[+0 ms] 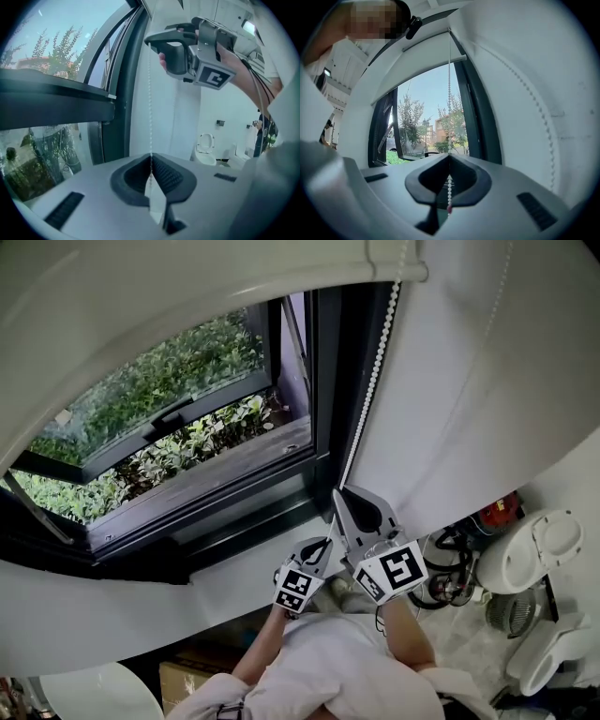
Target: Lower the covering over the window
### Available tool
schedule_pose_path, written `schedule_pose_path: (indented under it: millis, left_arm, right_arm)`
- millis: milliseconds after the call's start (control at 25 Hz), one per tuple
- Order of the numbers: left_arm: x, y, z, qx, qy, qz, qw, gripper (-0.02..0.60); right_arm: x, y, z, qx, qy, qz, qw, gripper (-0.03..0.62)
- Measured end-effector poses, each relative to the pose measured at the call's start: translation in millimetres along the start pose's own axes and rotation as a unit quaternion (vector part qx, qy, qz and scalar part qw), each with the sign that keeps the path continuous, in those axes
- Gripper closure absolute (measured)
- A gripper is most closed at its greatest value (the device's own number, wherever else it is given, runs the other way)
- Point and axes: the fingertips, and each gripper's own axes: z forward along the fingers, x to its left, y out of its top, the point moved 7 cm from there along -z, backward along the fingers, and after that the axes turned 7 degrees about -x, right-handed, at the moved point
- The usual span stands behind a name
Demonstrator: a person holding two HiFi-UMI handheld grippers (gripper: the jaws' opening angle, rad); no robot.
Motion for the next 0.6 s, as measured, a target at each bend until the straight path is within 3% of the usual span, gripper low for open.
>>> schedule_pose_path:
  millis: [200,280,400,600]
  left_arm:
    - [1.0,-1.0,-7.0,-0.007,0.001,-0.01,0.9999,0.56]
    - [1.5,5.6,-10.2,-0.015,0.002,-0.011,0.9998,0.529]
    - [3.5,18.5,-15.9,-0.028,0.004,-0.015,0.9995,0.479]
    - [8.2,52.2,-31.3,-0.069,0.009,-0.01,0.9975,0.474]
  right_arm:
    - [-0.7,-13.1,-2.0,0.014,0.001,0.011,1.0,0.599]
    - [-1.1,-21.5,-4.3,0.022,0.001,0.019,1.0,0.599]
    - [-1.7,-30.3,-7.8,0.03,0.001,0.027,0.999,0.599]
    - [-1.0,-48.1,-13.9,0.049,-0.002,0.039,0.998,0.599]
